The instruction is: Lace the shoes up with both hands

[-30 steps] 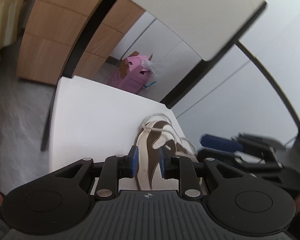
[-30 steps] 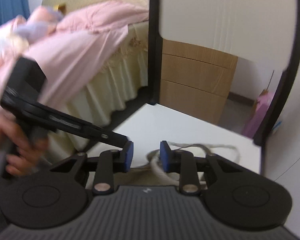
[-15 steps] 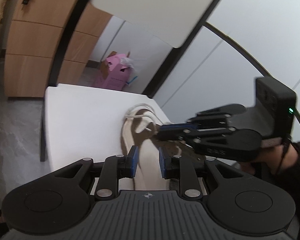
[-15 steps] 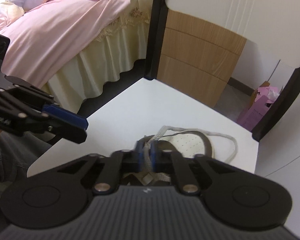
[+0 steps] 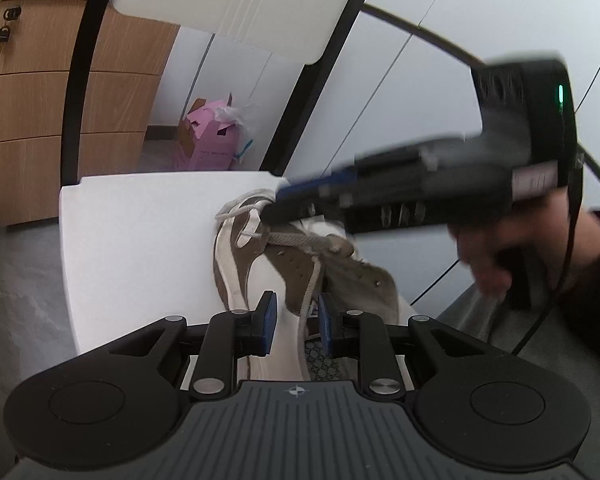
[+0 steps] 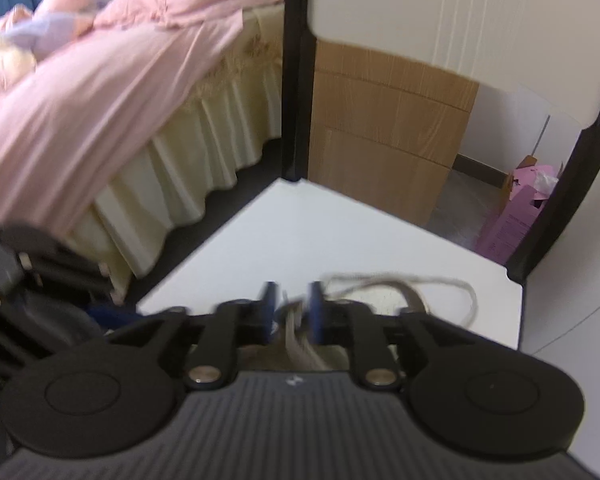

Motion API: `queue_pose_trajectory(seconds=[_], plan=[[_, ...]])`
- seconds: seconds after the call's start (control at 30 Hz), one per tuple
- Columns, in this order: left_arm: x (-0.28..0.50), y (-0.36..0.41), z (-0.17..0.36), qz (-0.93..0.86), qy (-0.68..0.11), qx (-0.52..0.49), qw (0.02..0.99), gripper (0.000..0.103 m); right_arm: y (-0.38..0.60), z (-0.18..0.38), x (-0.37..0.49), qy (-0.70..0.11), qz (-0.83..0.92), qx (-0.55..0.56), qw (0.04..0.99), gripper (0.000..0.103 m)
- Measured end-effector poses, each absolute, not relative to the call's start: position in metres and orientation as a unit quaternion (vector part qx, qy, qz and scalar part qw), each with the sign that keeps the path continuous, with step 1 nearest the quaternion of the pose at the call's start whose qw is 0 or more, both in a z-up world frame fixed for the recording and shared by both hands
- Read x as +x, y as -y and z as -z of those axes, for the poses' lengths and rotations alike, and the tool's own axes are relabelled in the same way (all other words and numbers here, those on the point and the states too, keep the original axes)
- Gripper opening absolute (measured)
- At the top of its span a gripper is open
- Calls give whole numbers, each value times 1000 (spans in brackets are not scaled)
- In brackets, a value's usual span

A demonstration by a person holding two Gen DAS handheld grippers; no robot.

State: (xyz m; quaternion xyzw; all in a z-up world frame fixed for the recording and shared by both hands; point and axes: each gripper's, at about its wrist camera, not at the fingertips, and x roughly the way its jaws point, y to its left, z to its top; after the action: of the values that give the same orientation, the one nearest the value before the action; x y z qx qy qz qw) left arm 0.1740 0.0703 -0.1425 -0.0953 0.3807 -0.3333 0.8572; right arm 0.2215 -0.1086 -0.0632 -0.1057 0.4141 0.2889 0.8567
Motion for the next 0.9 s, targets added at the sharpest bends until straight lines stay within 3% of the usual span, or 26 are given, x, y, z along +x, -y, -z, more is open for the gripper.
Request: queue_pose_trajectory(seconds=[0.17, 0.4, 0.43, 0.5, 0.8, 0.9], plan=[[173, -63, 149, 319, -387, -88, 861, 25, 93, 63, 253, -445, -329, -105, 826, 28], [174, -66, 151, 316, -387, -94, 861, 24, 60, 86, 266, -519, -340, -239, 747, 27], [175, -66, 151, 317, -386, -94, 861, 24, 58, 87, 265, -520, -341, -256, 740, 22], [176, -64, 152, 321, -388, -92, 859, 24, 56, 86, 262, -514, -341, -279, 736, 3], [174, -57, 153, 337, -385, -79, 856, 24, 74, 38, 264, -461, -363, -136, 798, 0], [175, -58, 154, 335, -386, -85, 855, 24, 70, 20, 263, -439, -366, -145, 808, 1]])
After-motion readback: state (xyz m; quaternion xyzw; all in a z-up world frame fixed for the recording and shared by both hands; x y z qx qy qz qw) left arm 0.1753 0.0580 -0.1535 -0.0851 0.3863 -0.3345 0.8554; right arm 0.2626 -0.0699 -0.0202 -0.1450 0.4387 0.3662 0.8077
